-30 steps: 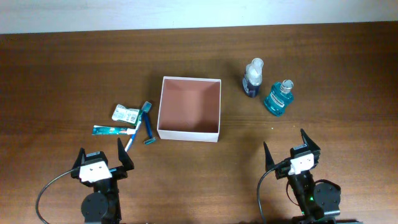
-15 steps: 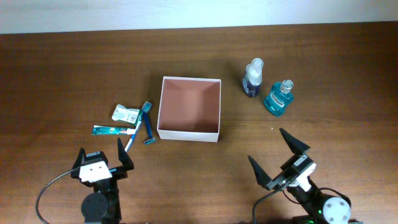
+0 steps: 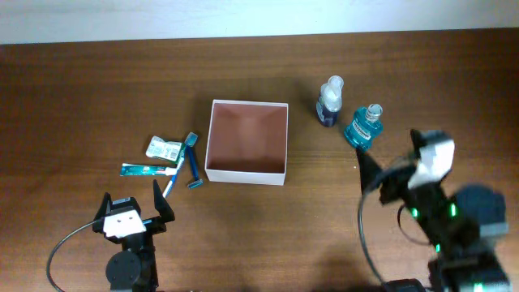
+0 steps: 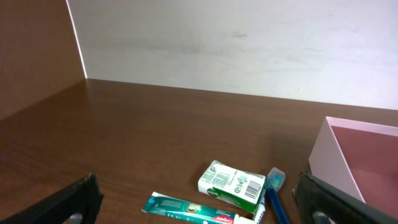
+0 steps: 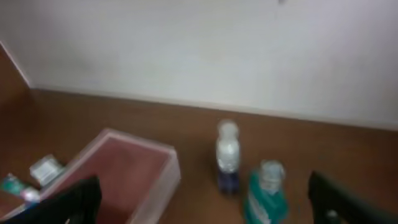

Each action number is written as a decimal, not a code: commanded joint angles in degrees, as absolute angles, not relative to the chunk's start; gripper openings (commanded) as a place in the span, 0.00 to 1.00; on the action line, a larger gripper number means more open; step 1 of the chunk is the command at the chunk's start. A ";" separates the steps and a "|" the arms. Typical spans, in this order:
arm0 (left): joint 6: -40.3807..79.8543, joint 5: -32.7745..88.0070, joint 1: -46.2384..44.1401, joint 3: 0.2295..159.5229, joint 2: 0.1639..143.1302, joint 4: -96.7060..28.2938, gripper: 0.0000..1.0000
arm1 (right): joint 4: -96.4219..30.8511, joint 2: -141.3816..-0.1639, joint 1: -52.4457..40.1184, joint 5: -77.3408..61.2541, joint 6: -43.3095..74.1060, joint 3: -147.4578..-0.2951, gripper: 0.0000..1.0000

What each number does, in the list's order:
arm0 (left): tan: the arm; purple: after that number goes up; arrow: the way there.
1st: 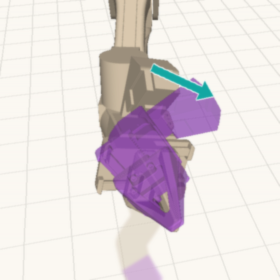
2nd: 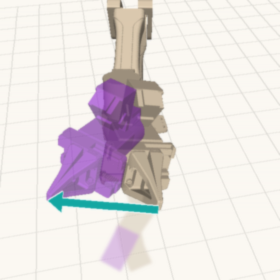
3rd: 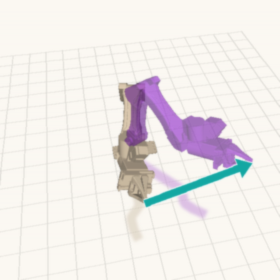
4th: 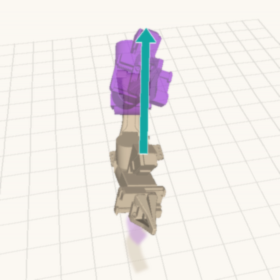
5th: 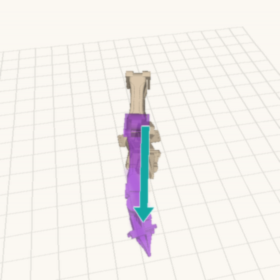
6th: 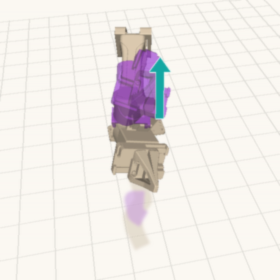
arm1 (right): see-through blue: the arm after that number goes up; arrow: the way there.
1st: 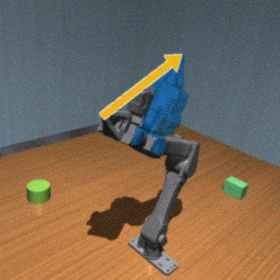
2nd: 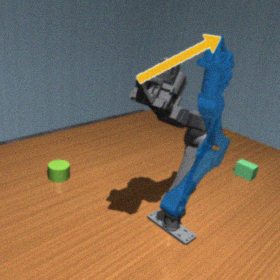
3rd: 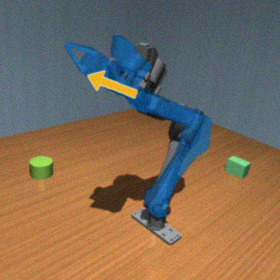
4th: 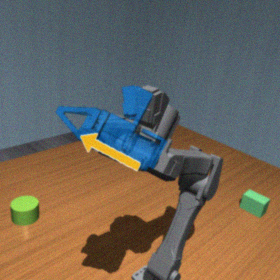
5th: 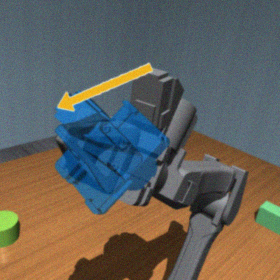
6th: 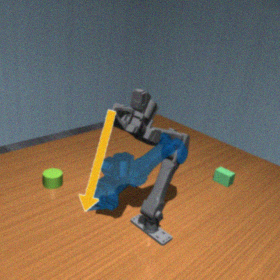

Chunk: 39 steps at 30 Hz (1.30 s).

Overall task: Pack container
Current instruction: 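Move the right gripper to the teal mouthwash bottle cap and grasp it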

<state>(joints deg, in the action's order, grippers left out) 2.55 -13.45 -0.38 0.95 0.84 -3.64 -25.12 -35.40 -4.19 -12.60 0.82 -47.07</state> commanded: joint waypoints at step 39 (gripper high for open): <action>1.63 -12.82 -0.10 0.54 0.36 -3.53 1.00 | -20.51 -78.50 -4.38 8.58 -10.13 -56.53 0.63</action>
